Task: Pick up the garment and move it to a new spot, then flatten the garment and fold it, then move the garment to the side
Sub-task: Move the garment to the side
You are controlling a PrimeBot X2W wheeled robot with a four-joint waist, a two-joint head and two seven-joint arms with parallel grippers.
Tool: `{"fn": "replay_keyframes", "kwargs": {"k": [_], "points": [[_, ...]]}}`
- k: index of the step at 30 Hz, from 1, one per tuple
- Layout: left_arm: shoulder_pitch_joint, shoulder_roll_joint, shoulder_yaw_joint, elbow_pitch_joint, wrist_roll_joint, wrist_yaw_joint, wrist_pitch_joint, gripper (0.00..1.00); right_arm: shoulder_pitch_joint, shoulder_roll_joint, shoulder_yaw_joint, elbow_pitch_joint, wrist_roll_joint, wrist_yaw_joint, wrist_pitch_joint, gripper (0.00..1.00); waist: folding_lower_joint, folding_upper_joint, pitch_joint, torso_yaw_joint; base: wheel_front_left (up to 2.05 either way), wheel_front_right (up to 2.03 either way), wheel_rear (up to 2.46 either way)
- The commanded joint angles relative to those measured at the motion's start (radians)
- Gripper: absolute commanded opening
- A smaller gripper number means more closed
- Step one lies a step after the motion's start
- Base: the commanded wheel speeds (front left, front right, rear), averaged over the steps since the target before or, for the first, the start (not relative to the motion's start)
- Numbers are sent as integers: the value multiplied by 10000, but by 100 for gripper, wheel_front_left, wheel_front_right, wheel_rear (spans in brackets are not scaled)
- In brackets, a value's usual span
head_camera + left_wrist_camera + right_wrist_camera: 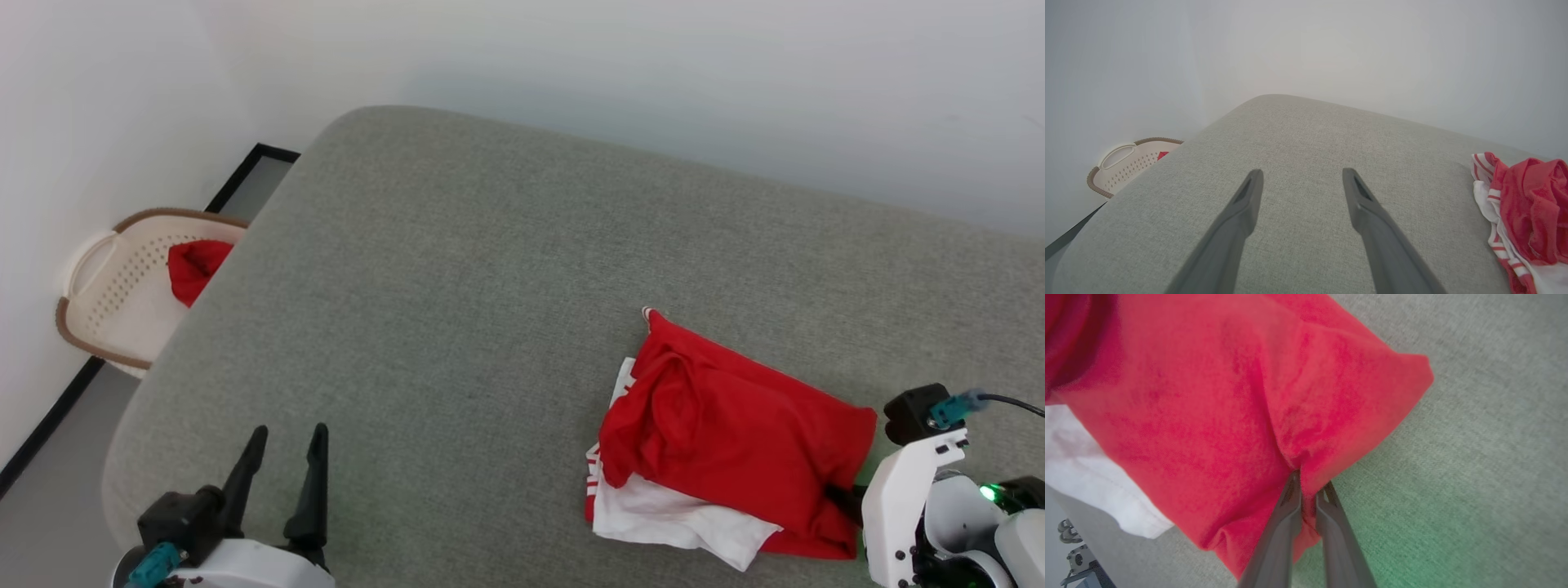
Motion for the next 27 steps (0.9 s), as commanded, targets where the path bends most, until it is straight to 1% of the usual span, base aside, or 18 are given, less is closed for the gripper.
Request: {"fn": "replay_keyframes", "kwargs": {"k": [1,7,15,21,27], "points": [[22,16,28,14,-9,-14,-36,100,-63,-41,81,5,-75,-11,36,0,0,-1,-32,-38,0,0,0],[155,-5,46,-10,15,-14,-36,100,-422,-304,52,-551,-255,-9,252,0,0,-1,-159,-264,0,0,0],[87,0,58,-188,172,-15,-36,100,-964,-759,43,-1375,-527,-11,628,0,0,-1,-259,-736,0,0,0],[-75,-54,86,-412,382,-15,-36,100,-1501,-1344,168,-2134,-733,-9,825,0,0,-1,-153,-1270,0,0,0],[-382,-119,-28,-502,538,-15,-36,100,-2192,-1937,184,-2626,-766,-11,910,0,0,-1,93,-1849,0,0,0]]}}
